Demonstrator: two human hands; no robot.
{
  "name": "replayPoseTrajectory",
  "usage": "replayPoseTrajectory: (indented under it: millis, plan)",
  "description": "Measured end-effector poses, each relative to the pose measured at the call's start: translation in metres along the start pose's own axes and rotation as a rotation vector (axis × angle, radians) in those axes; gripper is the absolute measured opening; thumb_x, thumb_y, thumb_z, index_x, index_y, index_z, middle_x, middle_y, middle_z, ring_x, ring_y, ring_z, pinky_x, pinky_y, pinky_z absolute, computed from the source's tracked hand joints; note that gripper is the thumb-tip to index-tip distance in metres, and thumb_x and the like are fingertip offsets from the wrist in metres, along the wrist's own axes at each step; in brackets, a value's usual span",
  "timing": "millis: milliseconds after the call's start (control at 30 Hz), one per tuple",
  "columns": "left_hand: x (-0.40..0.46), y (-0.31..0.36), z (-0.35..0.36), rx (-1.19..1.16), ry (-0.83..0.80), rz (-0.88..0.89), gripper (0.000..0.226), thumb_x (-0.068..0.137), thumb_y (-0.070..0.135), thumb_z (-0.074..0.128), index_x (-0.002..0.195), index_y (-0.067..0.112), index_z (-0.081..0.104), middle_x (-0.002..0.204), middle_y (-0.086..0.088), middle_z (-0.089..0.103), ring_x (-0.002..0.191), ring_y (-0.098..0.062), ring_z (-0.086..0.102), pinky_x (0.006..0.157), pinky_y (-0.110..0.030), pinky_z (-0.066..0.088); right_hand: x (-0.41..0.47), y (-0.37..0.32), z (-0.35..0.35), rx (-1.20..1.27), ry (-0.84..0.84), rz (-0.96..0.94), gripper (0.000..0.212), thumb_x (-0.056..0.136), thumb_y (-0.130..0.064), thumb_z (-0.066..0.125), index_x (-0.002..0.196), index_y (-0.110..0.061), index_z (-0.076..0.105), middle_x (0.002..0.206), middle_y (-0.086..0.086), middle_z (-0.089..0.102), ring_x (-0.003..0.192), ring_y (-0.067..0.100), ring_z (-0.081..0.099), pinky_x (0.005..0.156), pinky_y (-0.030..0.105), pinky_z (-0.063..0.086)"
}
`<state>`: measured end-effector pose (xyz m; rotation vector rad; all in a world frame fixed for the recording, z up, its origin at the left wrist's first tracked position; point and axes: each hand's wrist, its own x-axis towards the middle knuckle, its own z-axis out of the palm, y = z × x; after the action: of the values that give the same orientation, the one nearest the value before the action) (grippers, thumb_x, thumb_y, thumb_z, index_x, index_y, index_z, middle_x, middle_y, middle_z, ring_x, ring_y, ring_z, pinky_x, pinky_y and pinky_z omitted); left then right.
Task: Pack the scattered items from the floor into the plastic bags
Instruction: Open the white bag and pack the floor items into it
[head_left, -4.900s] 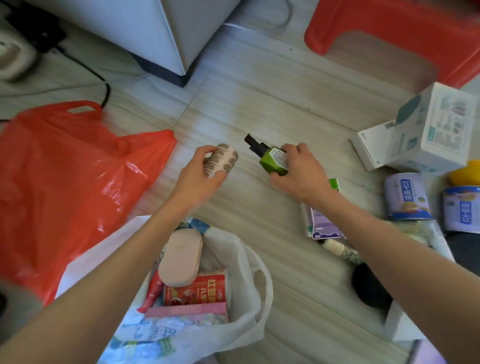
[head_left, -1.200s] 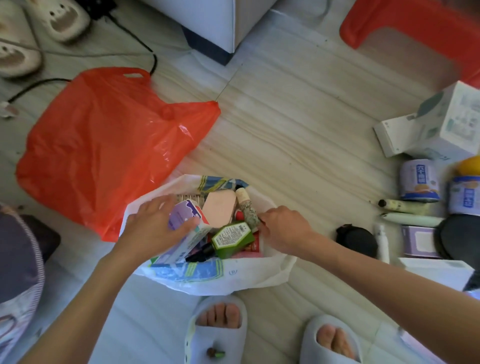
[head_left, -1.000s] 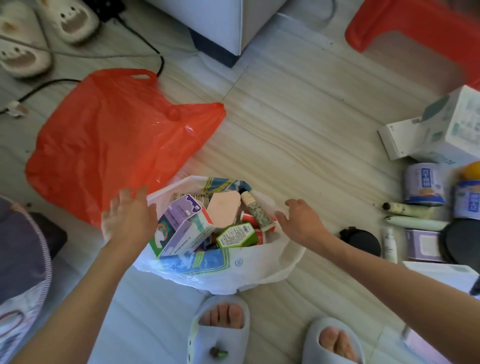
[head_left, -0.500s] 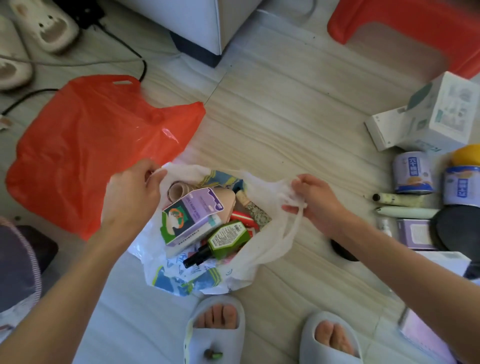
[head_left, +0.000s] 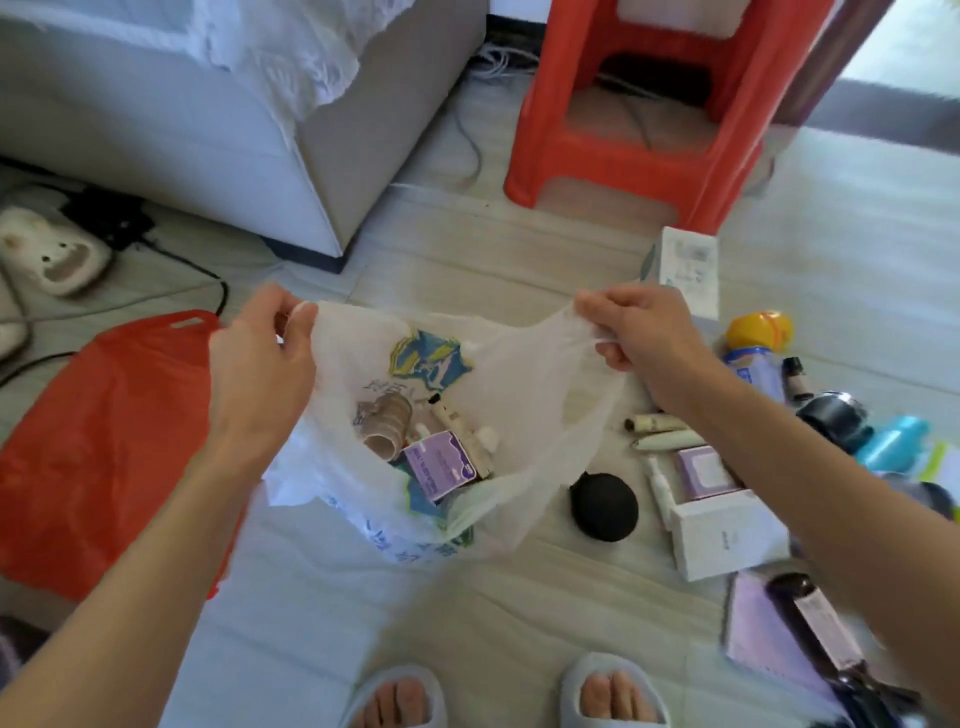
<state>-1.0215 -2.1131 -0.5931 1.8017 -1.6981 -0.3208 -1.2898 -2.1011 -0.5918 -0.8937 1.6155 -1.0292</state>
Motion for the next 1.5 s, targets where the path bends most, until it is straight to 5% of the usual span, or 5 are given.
replayPoseTrajectory:
  millis: [300,467,833,1067,1500]
  plan:
    - [-0.014,0.009,0.033,0.035,-0.165,-0.141,0.015,0.095,0.018,0.046,0.085,0.008,0.051,0.067,-0.008,0.059,0.061,-0.024,0.057,0.057,-0.029,0.037,0.008,-0.019,-0.042,0.182,0.004,-0.031,0.014,0.088,-0.012,0.059,0.077,-0.011,0.067,0.062,-0.001,0.054,0.042,0.006,0.039,0.046,0.021,0.036]
    - [-0.019,-0.012,0.06,0.226,-0.364,-0.22,0.016,0.09,0.019,0.051,0.101,0.009,0.058,0.091,-0.018,0.068,0.096,-0.039,0.059,0.077,-0.04,0.045,0.006,0.002,-0.054,0.086,-0.12,0.086,0.008,0.088,-0.009,0.059,0.087,-0.012,0.066,0.078,0.004,0.064,0.06,0.013,0.052,0.066,0.028,0.047]
    - [-0.015,0.007,0.059,0.122,-0.437,-0.258,0.029,0.088,0.013,0.052,0.117,0.008,0.055,0.108,-0.02,0.065,0.1,-0.036,0.059,0.083,-0.037,0.043,-0.01,0.003,-0.071,0.085,-0.054,0.05,0.04,0.09,-0.014,0.057,0.129,-0.011,0.05,0.106,0.003,0.06,0.088,0.017,0.058,0.079,0.034,0.05]
    - [-0.08,0.047,0.052,0.334,-0.611,-0.01,0.064,0.091,0.039,0.049,0.145,0.017,0.022,0.154,-0.014,0.014,0.138,-0.034,0.022,0.105,-0.047,0.031,-0.058,0.041,-0.097,-0.231,0.024,0.015,0.039,0.092,-0.017,0.054,0.131,-0.011,0.05,0.127,0.005,0.058,0.108,0.013,0.053,0.097,0.028,0.041]
    - [-0.15,0.139,0.088,0.354,-0.894,0.778,0.046,0.093,0.025,0.048,0.137,0.019,0.04,0.143,0.0,0.039,0.126,-0.021,0.044,0.096,-0.038,0.044,-0.137,0.139,-0.156,-0.85,-0.031,-0.025,0.047,0.094,-0.024,0.049,0.139,-0.017,0.037,0.136,0.006,0.049,0.125,0.021,0.044,0.102,0.031,0.035]
